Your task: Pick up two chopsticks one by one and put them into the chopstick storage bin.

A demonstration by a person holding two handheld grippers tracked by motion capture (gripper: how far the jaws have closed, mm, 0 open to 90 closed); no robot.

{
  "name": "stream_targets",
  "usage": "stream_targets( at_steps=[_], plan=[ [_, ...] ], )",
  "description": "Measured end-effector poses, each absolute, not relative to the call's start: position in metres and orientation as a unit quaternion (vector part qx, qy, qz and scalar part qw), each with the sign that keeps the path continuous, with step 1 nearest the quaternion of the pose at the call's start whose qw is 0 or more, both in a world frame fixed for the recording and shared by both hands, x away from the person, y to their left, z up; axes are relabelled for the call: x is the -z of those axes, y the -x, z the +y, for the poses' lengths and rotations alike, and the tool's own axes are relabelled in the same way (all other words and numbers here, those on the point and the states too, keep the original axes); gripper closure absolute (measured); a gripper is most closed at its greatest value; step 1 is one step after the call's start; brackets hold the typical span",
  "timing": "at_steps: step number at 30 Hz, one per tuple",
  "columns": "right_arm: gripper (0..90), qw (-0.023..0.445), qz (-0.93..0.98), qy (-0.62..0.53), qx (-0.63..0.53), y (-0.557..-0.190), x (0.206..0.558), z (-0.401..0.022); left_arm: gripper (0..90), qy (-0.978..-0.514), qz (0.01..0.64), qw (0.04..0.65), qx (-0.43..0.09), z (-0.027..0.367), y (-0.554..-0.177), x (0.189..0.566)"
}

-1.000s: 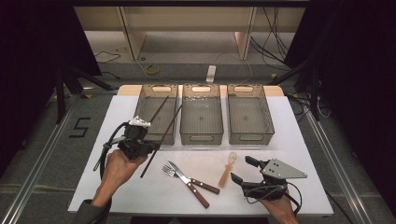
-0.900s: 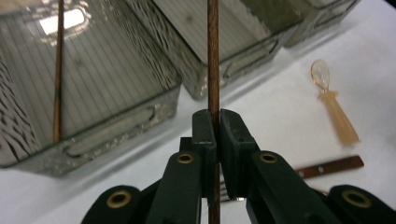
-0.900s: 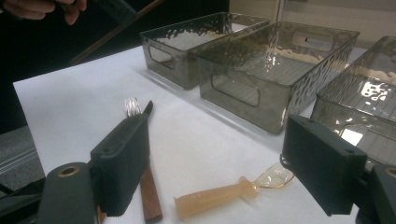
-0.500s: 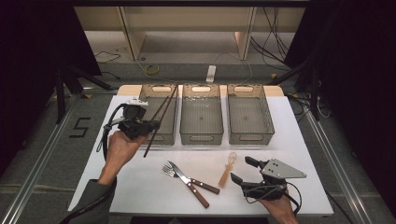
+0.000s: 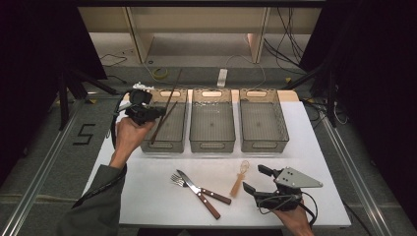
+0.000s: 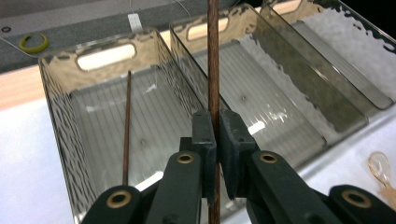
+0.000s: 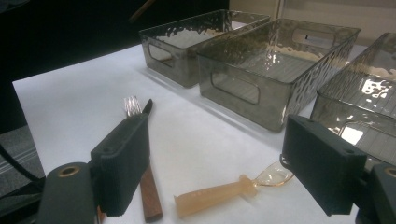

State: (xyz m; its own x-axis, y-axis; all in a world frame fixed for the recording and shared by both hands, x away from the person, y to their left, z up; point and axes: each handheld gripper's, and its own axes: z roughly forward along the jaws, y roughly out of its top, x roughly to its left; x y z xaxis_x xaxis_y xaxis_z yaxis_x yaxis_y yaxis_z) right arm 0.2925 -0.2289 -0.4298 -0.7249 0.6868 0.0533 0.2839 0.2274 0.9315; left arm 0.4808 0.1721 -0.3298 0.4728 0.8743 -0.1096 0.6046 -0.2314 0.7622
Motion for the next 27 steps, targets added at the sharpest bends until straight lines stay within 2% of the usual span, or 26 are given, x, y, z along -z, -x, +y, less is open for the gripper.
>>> stream_targets(
  at_steps=[11,27],
  plan=[
    [24.0,0.189,0.759,-0.317,-0.536,-0.292,0.429,-0.229,84.6,-0.760,0.498,0.370,-0.193,0.168,-0.516,0.337],
    [23.9,0.188,0.760,-0.318,-0.535,-0.292,0.429,-0.229,84.5,-0.748,0.524,0.356,-0.198,0.175,-0.538,0.361]
  ],
)
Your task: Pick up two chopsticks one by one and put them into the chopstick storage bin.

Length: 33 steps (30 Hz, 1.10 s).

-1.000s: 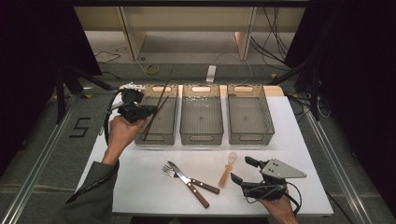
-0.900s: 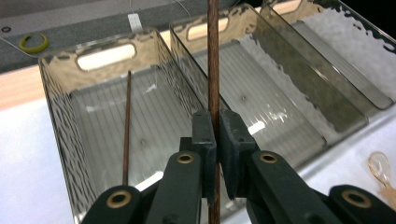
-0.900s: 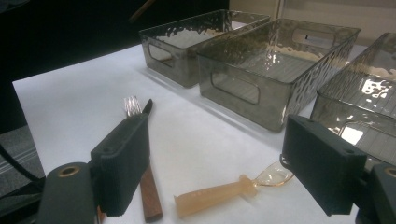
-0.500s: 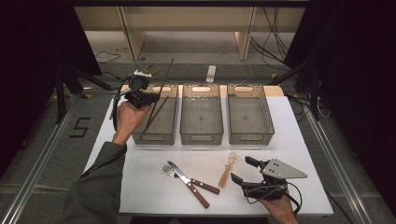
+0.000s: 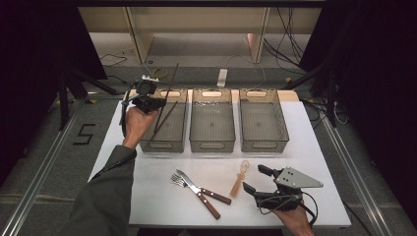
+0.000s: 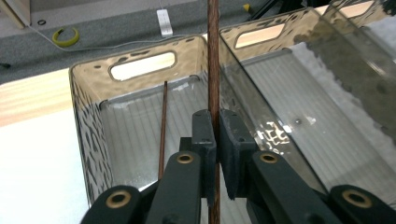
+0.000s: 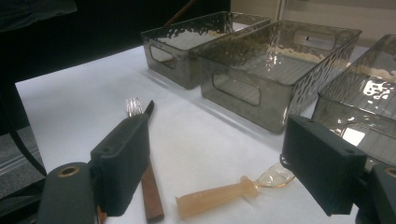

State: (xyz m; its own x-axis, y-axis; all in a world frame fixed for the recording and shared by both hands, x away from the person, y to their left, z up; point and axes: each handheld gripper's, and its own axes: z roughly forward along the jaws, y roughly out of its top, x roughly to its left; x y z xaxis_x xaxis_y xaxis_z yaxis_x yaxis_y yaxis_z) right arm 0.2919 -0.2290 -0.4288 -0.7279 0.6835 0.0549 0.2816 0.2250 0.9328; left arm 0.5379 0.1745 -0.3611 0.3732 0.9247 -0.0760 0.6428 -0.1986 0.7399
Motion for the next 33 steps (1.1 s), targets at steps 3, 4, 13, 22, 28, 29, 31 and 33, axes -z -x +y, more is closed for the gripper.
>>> stream_targets(
  at_steps=[3,4,13,22,28,29,31,33],
  plan=[
    [23.9,0.188,0.760,-0.317,-0.536,-0.292,0.429,-0.229,84.5,-0.749,0.528,0.352,-0.193,0.175,-0.541,0.366],
    [23.9,0.188,0.760,-0.319,-0.535,-0.292,0.429,-0.229,84.5,-0.747,0.529,0.352,-0.192,0.174,-0.542,0.368],
    [23.9,0.188,0.758,-0.317,-0.537,-0.292,0.429,-0.229,84.4,-0.747,0.540,0.342,-0.181,0.175,-0.544,0.380],
    [23.9,0.187,0.759,-0.318,-0.536,-0.292,0.429,-0.229,84.2,-0.742,0.540,0.354,-0.182,0.177,-0.534,0.384],
    [23.9,0.188,0.759,-0.317,-0.537,-0.292,0.429,-0.229,83.5,-0.740,0.545,0.349,-0.184,0.178,-0.532,0.389],
    [23.9,0.189,0.759,-0.316,-0.536,-0.292,0.429,-0.229,83.4,-0.739,0.547,0.347,-0.185,0.178,-0.531,0.391],
    [23.9,0.188,0.759,-0.316,-0.538,-0.292,0.428,-0.229,83.2,-0.737,0.551,0.346,-0.186,0.179,-0.530,0.393],
    [23.9,0.188,0.759,-0.317,-0.538,-0.292,0.428,-0.229,80.1,-0.733,0.554,0.348,-0.185,0.180,-0.528,0.394]
  ],
)
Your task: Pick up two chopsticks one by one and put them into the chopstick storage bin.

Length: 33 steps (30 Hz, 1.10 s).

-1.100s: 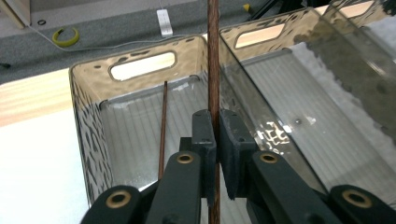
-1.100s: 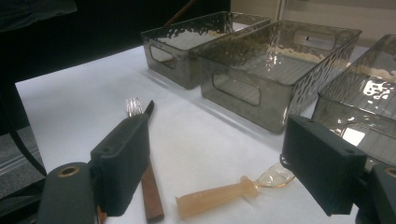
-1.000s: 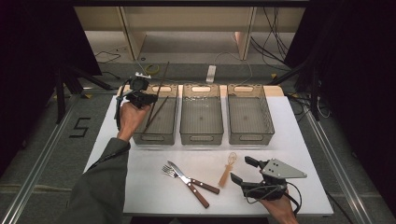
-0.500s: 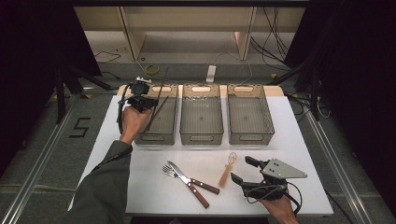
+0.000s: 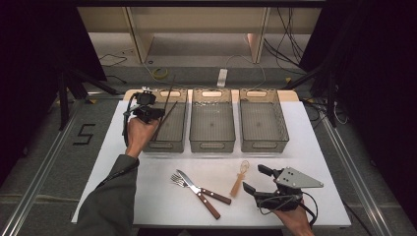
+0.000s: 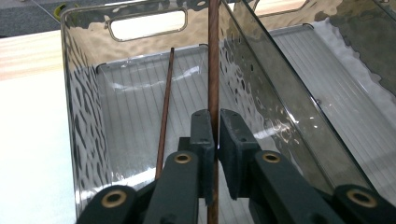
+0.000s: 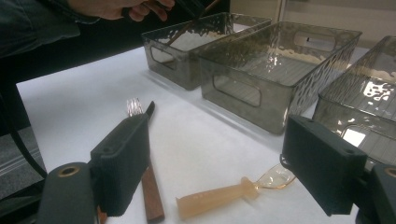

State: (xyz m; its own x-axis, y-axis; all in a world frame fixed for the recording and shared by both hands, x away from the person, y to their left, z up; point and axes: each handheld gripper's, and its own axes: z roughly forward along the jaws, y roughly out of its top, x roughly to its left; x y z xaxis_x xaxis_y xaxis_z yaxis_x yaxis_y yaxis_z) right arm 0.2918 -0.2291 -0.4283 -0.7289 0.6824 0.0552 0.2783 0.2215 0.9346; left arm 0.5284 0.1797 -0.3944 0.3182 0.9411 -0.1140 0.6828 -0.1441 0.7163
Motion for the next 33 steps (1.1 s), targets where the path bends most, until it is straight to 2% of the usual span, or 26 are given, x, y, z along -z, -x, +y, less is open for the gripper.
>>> stream_targets(
  at_steps=[3,11,20,26,33],
  plan=[
    [23.8,0.187,0.759,-0.317,-0.537,-0.292,0.428,-0.229,65.4,-0.727,0.556,0.355,-0.188,0.180,-0.524,0.392],
    [23.8,0.189,0.758,-0.318,-0.537,-0.292,0.428,-0.229,43.6,-0.717,0.535,0.399,-0.200,0.178,-0.498,0.374],
    [25.2,0.209,0.766,-0.364,-0.487,-0.295,0.427,-0.226,31.1,-0.723,0.502,0.438,-0.183,0.167,-0.464,0.358],
    [25.1,0.208,0.771,-0.401,-0.449,-0.299,0.428,-0.215,26.2,-0.735,0.480,0.442,-0.182,0.154,-0.442,0.359],
    [24.4,0.204,0.779,-0.422,-0.417,-0.306,0.431,-0.199,24.0,-0.735,0.449,0.476,-0.178,0.153,-0.412,0.364]
  ],
)
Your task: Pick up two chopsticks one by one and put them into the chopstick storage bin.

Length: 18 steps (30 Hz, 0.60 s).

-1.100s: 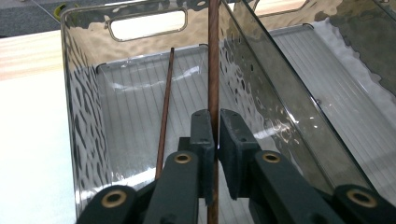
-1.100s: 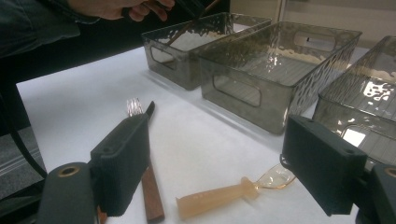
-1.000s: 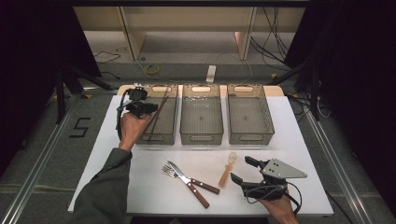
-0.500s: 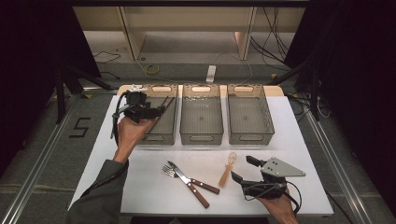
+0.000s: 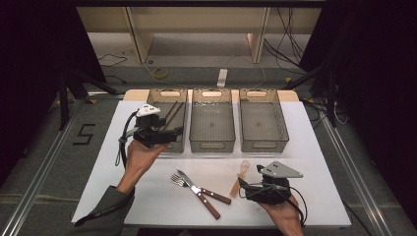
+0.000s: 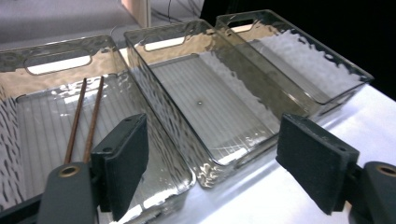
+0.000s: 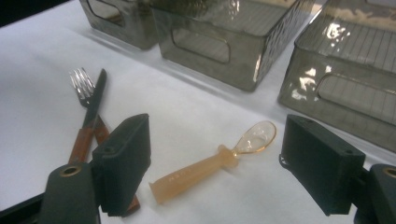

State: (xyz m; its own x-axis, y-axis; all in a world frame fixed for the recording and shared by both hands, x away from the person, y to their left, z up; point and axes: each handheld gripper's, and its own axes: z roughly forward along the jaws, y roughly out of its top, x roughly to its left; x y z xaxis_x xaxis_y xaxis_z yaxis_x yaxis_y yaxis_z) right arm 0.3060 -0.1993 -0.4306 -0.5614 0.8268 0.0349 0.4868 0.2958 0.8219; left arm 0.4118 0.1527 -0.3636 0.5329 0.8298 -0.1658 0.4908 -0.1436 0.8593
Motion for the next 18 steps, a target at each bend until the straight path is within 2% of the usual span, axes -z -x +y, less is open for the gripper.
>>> stream_targets(
  at_steps=[10,18],
  plan=[
    [23.3,0.197,0.795,-0.439,-0.368,-0.318,0.443,-0.179,23.8,-0.721,0.452,0.493,-0.179,0.172,-0.374,0.386],
    [22.7,0.183,0.803,-0.446,-0.351,-0.327,0.450,-0.174,21.9,-0.724,0.432,0.513,-0.164,0.173,-0.360,0.388]
  ],
)
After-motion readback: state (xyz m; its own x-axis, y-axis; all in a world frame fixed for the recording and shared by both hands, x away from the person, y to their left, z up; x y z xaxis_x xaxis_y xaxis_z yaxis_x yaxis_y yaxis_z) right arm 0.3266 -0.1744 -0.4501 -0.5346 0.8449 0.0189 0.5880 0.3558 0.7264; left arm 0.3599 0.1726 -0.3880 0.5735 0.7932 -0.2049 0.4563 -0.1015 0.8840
